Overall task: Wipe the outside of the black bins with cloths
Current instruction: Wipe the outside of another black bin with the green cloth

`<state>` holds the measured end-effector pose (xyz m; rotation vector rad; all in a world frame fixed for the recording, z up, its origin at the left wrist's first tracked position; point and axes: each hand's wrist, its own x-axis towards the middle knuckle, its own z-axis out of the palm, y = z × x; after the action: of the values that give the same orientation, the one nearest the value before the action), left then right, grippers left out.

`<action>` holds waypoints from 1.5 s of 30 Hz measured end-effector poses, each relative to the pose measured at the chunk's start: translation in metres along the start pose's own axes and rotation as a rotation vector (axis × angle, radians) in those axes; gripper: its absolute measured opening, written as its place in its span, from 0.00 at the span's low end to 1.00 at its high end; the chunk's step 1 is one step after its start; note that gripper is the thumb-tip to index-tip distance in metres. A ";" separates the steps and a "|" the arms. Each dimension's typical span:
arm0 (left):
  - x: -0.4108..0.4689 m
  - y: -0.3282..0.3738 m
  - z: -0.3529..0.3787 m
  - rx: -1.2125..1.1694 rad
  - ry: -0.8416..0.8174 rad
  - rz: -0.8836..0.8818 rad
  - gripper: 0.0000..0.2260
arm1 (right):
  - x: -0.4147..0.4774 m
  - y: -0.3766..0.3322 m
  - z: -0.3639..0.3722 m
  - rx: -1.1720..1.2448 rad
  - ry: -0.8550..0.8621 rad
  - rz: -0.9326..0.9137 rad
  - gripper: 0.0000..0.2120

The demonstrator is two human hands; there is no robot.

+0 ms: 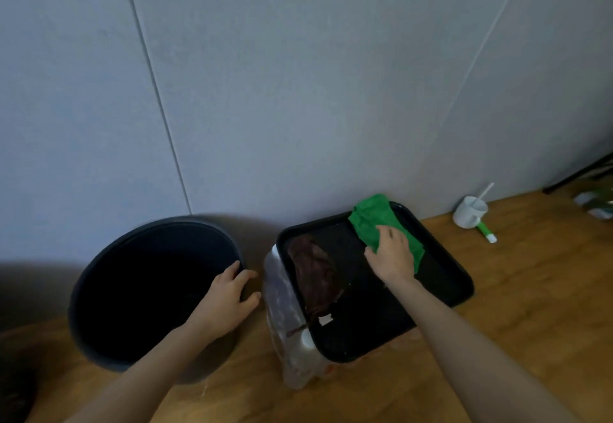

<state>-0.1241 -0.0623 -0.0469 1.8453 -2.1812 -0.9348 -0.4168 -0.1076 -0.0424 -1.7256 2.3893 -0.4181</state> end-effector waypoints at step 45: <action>-0.044 -0.044 -0.069 -0.209 0.242 -0.057 0.21 | -0.032 -0.175 -0.017 0.993 -0.189 -0.096 0.04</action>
<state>-0.0431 -0.0492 -0.0030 1.8228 -1.8271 -0.8614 -0.2539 -0.1264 0.0287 -1.2955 1.5050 -1.1422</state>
